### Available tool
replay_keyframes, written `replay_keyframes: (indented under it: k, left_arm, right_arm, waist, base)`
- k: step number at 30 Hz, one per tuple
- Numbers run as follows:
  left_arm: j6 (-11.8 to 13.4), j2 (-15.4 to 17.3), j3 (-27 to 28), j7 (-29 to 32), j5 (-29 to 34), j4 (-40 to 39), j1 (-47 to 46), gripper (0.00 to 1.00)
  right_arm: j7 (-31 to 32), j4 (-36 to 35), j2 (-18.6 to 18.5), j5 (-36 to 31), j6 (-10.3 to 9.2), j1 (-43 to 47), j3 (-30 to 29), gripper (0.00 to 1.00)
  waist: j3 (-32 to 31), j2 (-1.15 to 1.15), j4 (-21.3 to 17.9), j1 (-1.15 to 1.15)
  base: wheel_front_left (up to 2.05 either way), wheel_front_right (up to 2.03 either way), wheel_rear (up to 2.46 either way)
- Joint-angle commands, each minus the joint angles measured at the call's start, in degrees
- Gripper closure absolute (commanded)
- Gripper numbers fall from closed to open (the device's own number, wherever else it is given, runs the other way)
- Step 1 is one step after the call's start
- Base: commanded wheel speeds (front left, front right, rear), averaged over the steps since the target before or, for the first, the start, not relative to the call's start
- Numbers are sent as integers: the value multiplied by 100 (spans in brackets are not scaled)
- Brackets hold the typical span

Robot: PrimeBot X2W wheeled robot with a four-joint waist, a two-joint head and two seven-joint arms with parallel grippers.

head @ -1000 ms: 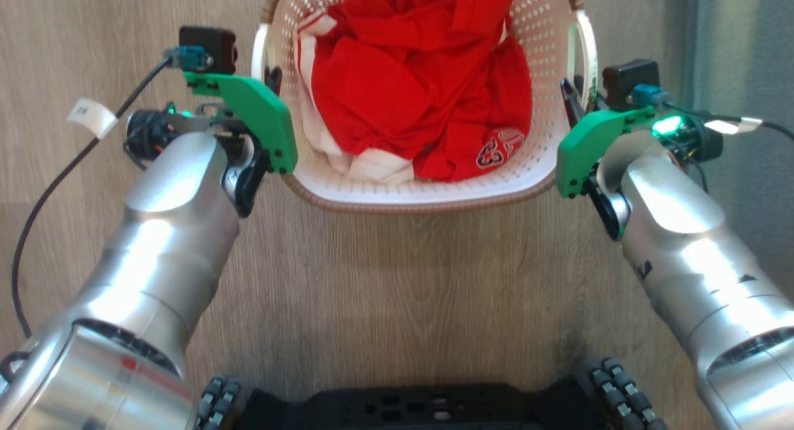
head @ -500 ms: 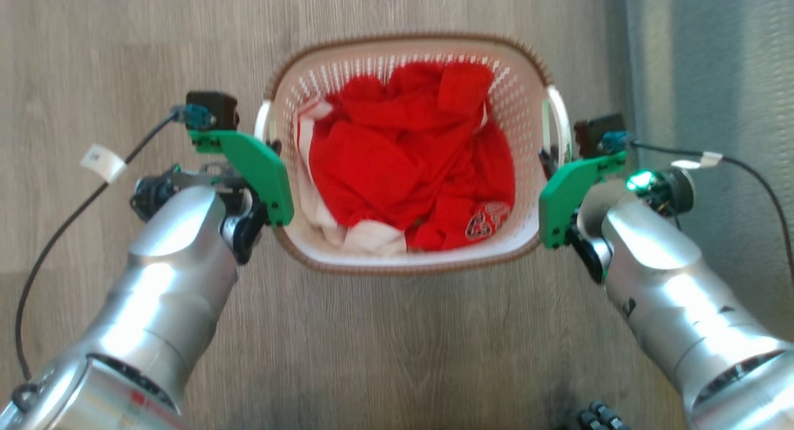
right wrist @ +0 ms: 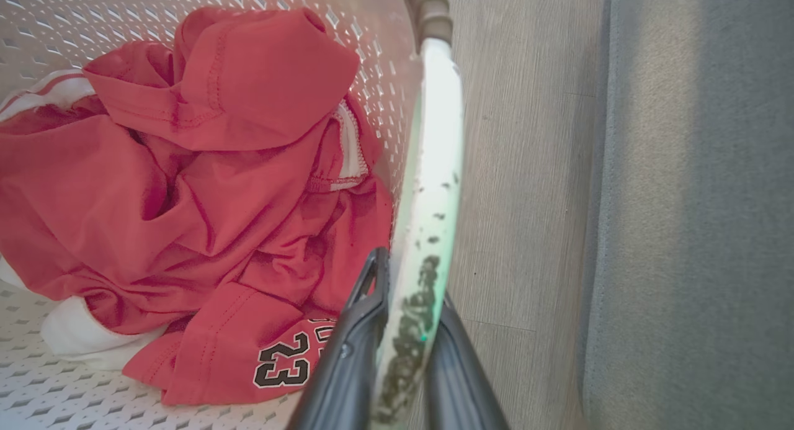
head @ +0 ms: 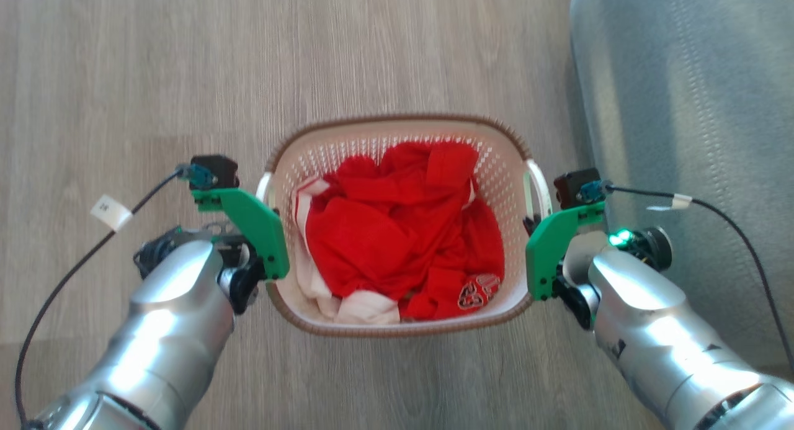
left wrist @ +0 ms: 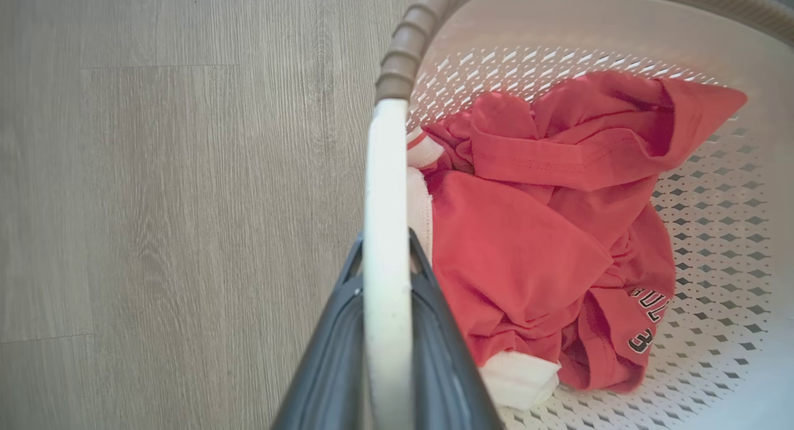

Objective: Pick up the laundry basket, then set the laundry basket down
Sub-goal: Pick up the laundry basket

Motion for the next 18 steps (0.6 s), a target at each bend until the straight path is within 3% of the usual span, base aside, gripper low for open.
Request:
replay_keyframes:
  k: [1, 18]
  left_arm:
    - [-38, 288, 88, -30, -73, -61, -135, 100]
    - [-38, 286, -171, 532, -556, -83, 478, 100]
  right_arm:
    - [101, -4, 0, 77, -8, 217, 131, 100]
    - [634, 201, 0, 627, -8, 467, 550, 100]
  waist:
    - [-276, 0, -29, 1]
    - [-1389, 0, -118, 1]
  base:
    - [0, 0, 0]
    - [0, 0, 0]
